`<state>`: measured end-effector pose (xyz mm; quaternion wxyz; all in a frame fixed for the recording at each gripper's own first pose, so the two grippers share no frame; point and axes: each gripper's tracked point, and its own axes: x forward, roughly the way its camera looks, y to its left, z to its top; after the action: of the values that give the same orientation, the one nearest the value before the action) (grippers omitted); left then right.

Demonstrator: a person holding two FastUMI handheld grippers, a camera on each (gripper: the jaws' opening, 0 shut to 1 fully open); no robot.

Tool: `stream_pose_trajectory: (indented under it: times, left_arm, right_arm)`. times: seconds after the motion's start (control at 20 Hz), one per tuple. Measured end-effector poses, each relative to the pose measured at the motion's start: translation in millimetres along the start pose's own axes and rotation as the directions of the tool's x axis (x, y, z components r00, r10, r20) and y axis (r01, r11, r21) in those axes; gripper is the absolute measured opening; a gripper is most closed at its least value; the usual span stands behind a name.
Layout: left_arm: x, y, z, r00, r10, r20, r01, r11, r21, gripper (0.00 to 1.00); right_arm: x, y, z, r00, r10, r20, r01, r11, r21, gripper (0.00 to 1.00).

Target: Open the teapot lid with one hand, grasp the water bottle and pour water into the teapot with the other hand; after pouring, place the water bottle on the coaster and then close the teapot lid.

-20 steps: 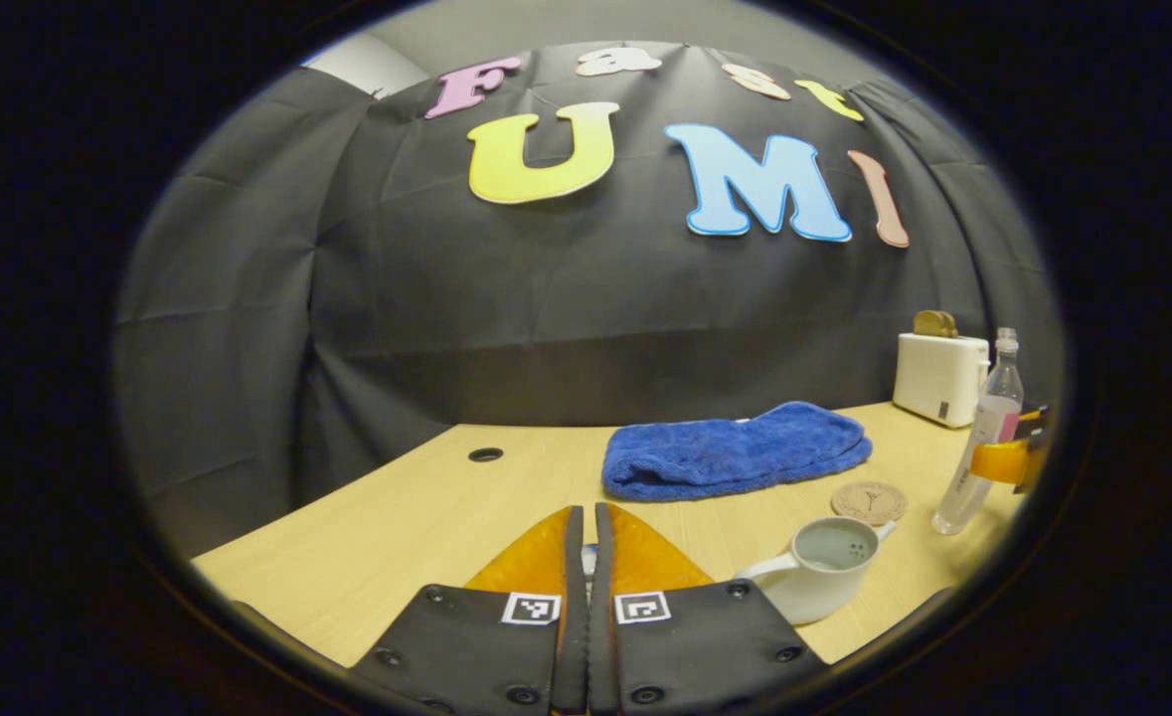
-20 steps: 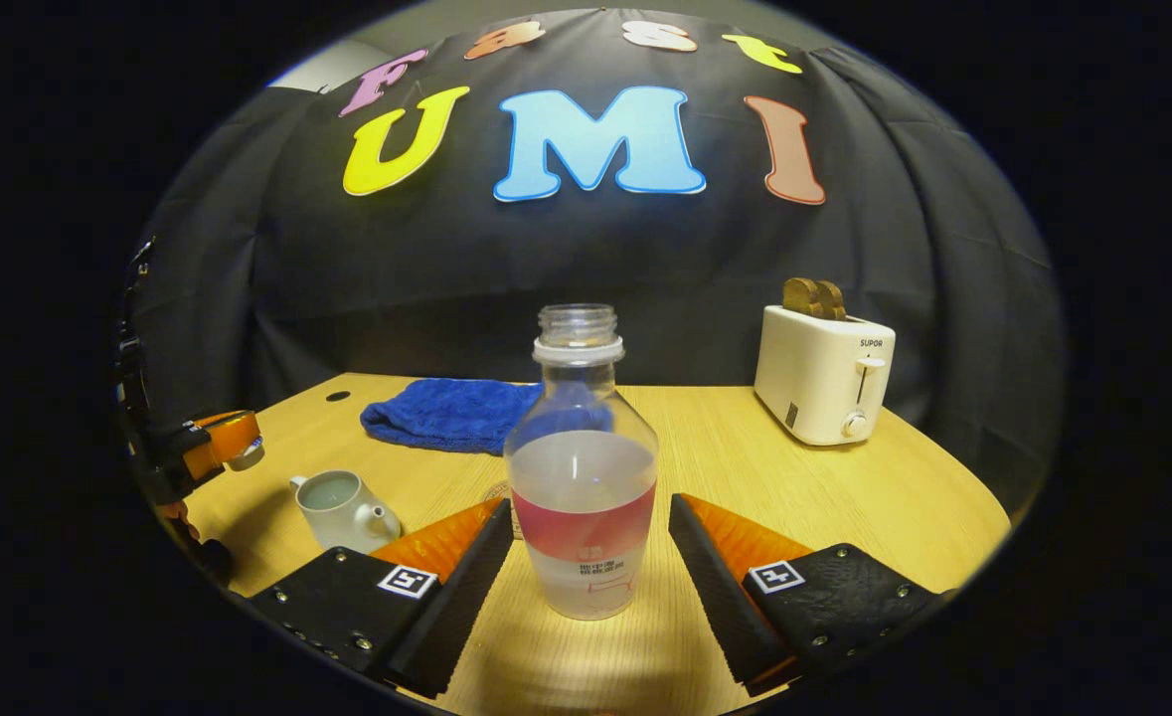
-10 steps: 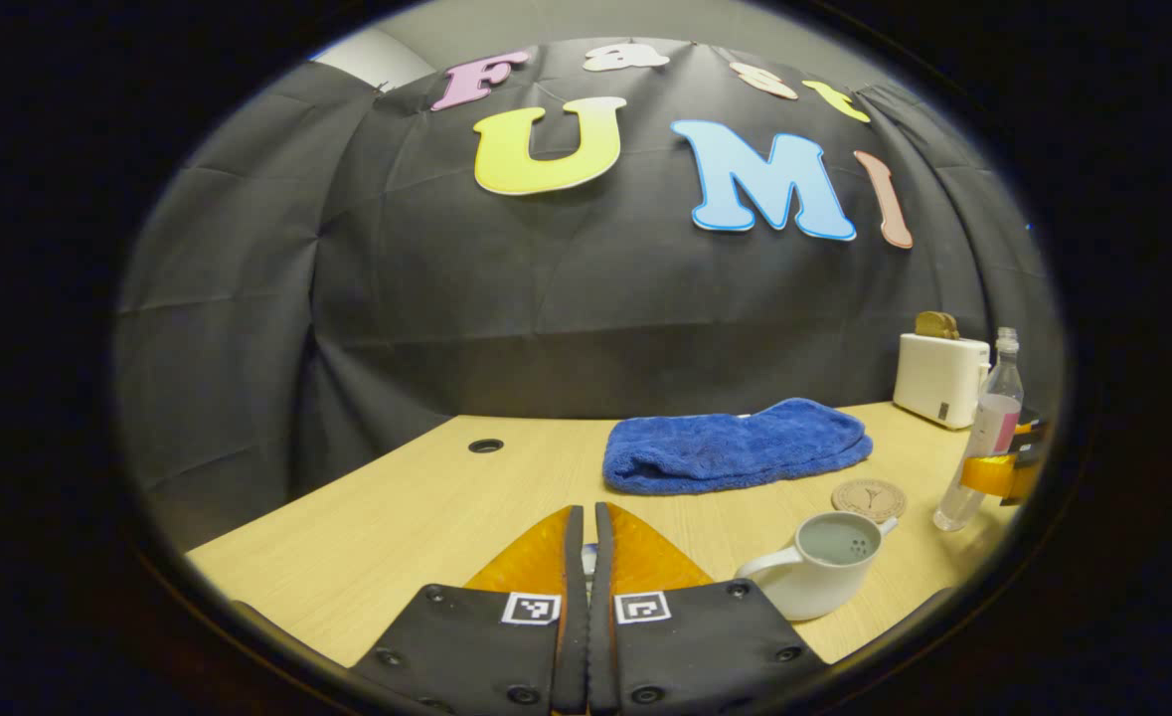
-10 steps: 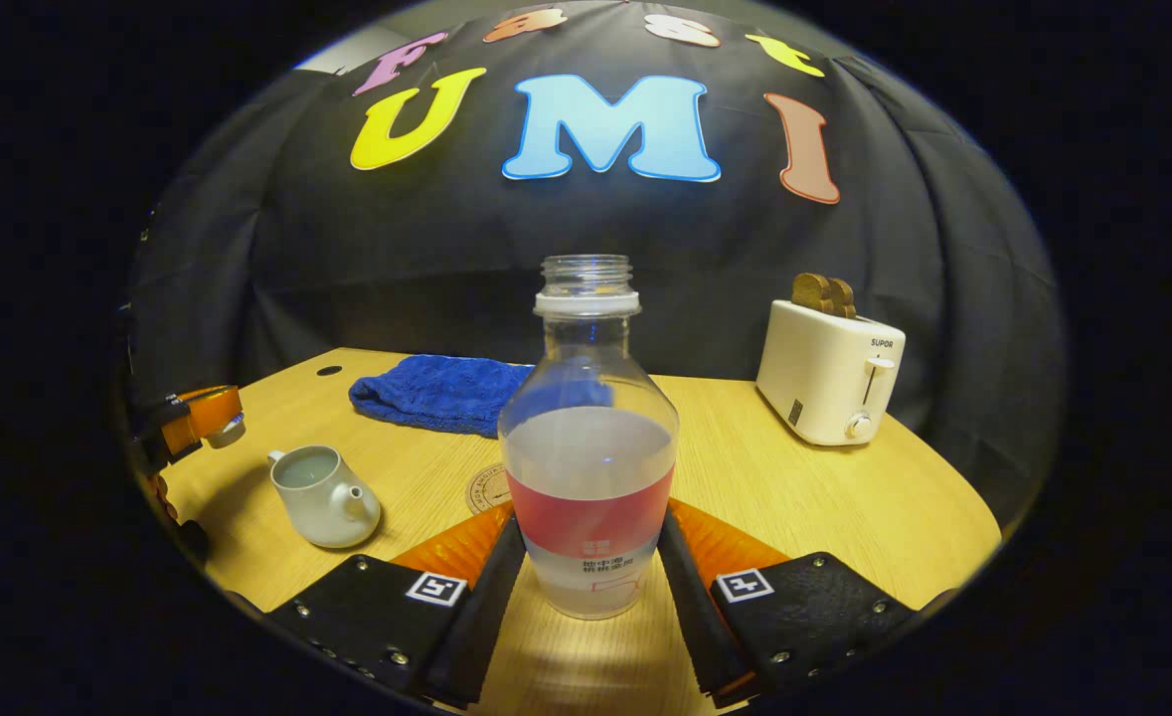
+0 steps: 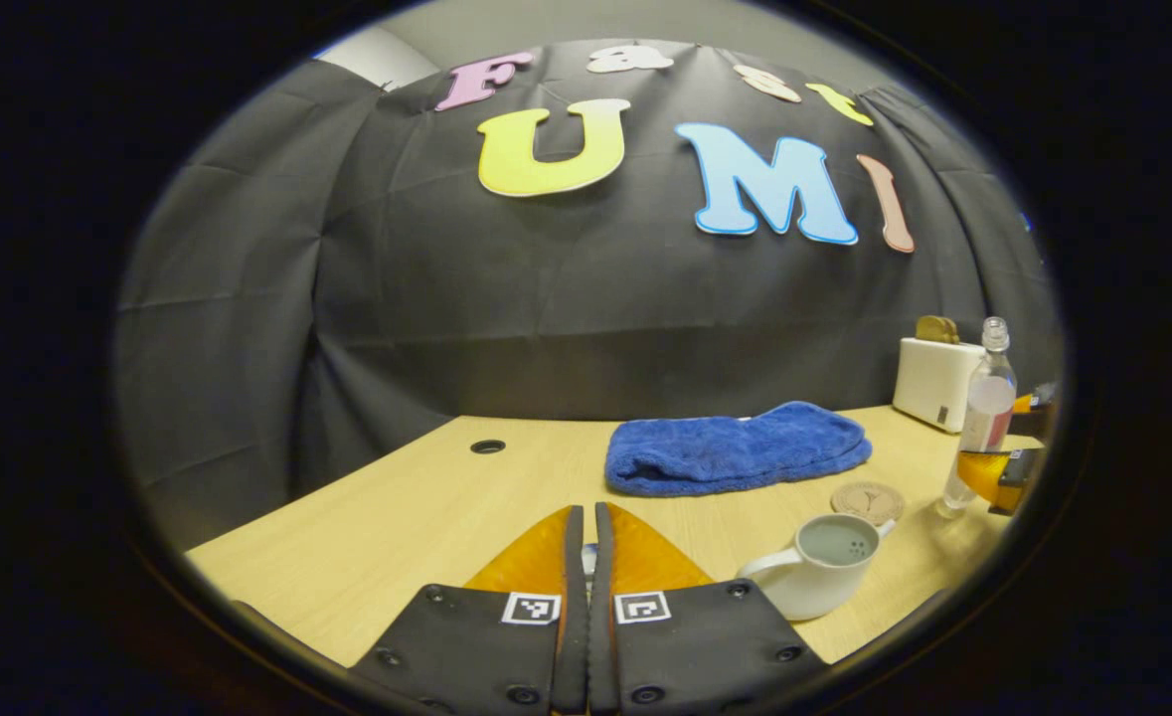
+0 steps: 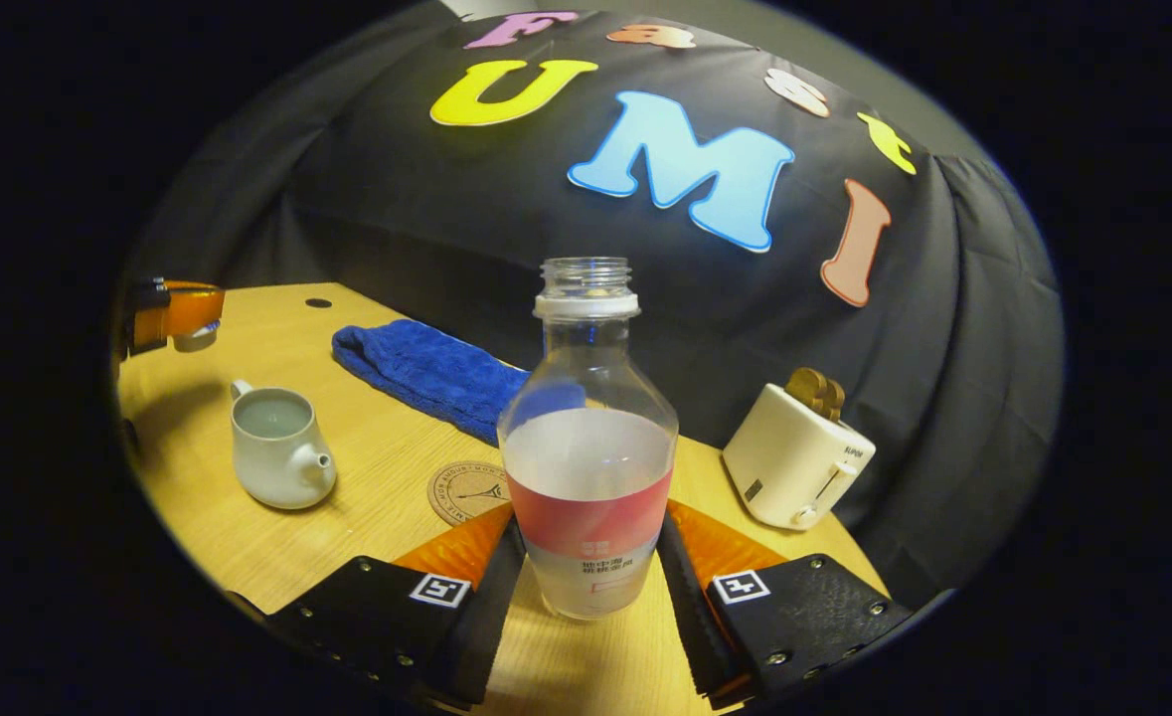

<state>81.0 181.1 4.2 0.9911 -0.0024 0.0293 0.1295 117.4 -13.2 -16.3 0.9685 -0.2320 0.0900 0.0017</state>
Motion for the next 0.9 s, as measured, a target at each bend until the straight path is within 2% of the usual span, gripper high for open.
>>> stream_pose_trajectory:
  times: [0.15,0.25,0.45,0.55,0.75,0.9]
  left_arm:
    - [-2,5,2,1.0,0.007,0.003,-0.007,1.0,-0.007,0.07]
    - [-2,10,3,1.0,0.017,0.005,-0.016,1.0,-0.014,0.07]
    - [-2,18,3,1.0,0.031,0.005,-0.031,0.999,-0.039,0.07]
    - [-3,22,4,0.999,0.038,0.007,-0.038,0.998,-0.045,0.06]
    - [-3,29,4,0.999,0.048,0.005,-0.048,0.997,-0.063,0.06]
    - [-4,33,3,0.998,0.056,0.001,-0.055,0.996,-0.072,0.07]
  right_arm:
    - [0,3,10,0.998,-0.044,0.037,0.048,0.989,-0.141,0.74]
    - [1,7,19,0.995,-0.073,0.074,0.089,0.962,-0.257,0.74]
    - [3,18,31,0.984,-0.092,0.15,0.151,0.878,-0.453,0.73]
    - [5,27,33,0.983,-0.079,0.167,0.156,0.842,-0.516,0.74]
    - [3,41,40,0.975,-0.068,0.212,0.193,0.732,-0.653,0.73]
    - [10,46,44,0.974,-0.057,0.221,0.201,0.673,-0.712,0.74]
